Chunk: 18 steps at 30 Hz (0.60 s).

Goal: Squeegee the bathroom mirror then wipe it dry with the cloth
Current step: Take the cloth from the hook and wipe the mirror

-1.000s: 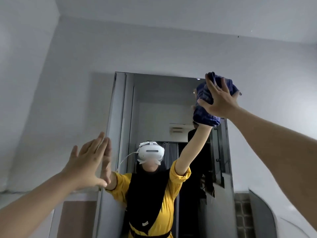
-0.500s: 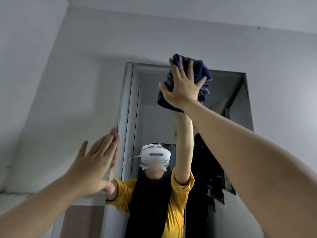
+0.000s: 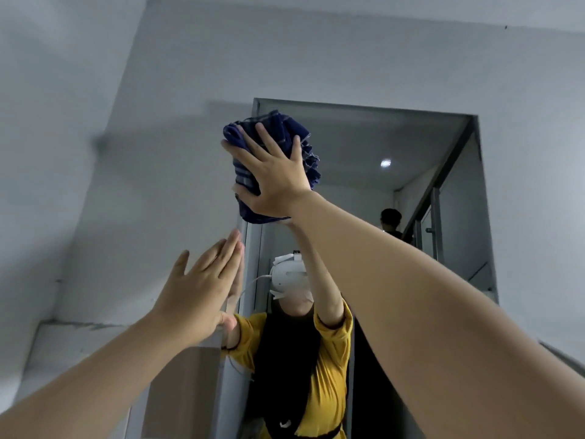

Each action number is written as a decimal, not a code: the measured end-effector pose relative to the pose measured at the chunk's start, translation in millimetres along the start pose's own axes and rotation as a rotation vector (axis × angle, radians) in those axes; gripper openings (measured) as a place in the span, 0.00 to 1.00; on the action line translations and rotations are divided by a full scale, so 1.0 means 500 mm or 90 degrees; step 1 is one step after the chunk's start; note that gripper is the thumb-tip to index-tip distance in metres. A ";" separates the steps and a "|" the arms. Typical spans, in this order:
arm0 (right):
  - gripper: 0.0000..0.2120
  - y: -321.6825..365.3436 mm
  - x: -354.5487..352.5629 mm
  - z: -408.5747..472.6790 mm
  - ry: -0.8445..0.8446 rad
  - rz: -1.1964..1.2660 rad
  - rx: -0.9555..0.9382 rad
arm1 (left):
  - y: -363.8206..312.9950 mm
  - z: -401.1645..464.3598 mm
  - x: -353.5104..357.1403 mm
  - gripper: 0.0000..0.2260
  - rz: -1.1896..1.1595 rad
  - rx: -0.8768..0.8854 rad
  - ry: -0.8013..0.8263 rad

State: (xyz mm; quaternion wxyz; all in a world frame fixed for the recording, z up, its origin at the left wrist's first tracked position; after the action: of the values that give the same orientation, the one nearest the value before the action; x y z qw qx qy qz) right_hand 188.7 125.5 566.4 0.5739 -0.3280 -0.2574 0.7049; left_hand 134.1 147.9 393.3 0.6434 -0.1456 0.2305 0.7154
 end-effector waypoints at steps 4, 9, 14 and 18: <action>0.32 -0.059 -0.027 -0.120 -0.010 -0.027 0.056 | -0.005 -0.003 0.002 0.56 -0.002 -0.004 0.033; 0.31 -0.164 -0.070 -0.262 -0.016 -0.043 0.156 | 0.000 -0.005 -0.011 0.54 -0.063 -0.018 -0.048; 0.31 -0.261 -0.110 -0.372 -0.046 -0.064 0.284 | -0.011 -0.002 -0.006 0.50 -0.060 -0.039 0.000; 0.31 -0.304 -0.125 -0.430 -0.071 -0.048 0.339 | -0.012 -0.007 -0.014 0.46 -0.043 -0.057 0.002</action>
State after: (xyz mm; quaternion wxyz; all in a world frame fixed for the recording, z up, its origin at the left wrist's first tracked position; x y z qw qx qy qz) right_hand 456.9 93.2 548.8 0.6507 -0.1161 -0.1062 0.7429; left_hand 140.8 140.4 393.1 0.6598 -0.1832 0.1944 0.7024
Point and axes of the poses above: each hand's wrist, its own z-axis towards the middle knuckle, its own x-axis out of the palm, y = z × x, the point moved 10 cm from there along z, towards the middle knuckle, and after that the axes turned 15 degrees about -x, right-handed, at the moved point
